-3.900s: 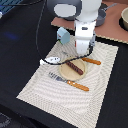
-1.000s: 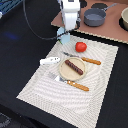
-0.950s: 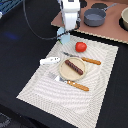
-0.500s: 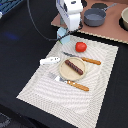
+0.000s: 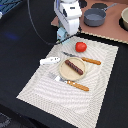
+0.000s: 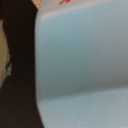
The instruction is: Interact with the objects in diverse but meaningful ways.
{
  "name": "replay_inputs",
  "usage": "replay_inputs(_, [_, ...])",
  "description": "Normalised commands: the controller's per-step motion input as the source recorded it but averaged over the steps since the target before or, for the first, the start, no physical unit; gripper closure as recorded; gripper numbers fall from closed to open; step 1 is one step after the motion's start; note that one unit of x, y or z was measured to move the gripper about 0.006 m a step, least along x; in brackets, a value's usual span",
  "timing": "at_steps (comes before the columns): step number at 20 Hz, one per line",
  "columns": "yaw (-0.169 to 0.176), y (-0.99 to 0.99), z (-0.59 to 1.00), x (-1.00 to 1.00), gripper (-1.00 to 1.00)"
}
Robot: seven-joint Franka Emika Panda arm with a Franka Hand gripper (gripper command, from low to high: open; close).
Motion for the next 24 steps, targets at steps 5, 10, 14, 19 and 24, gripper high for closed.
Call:
replay_inputs(5, [0.02, -0.21, 0.48, 0.0, 1.0])
replay_inputs(10, [0.021, -0.21, 0.53, 0.0, 1.0])
replay_inputs(14, [0.005, -0.67, 0.96, 0.01, 1.0])
replay_inputs(19, [0.0, -0.98, 0.84, 0.13, 1.0])
replay_inputs(24, [0.0, -1.0, 0.26, 0.1, 1.0])
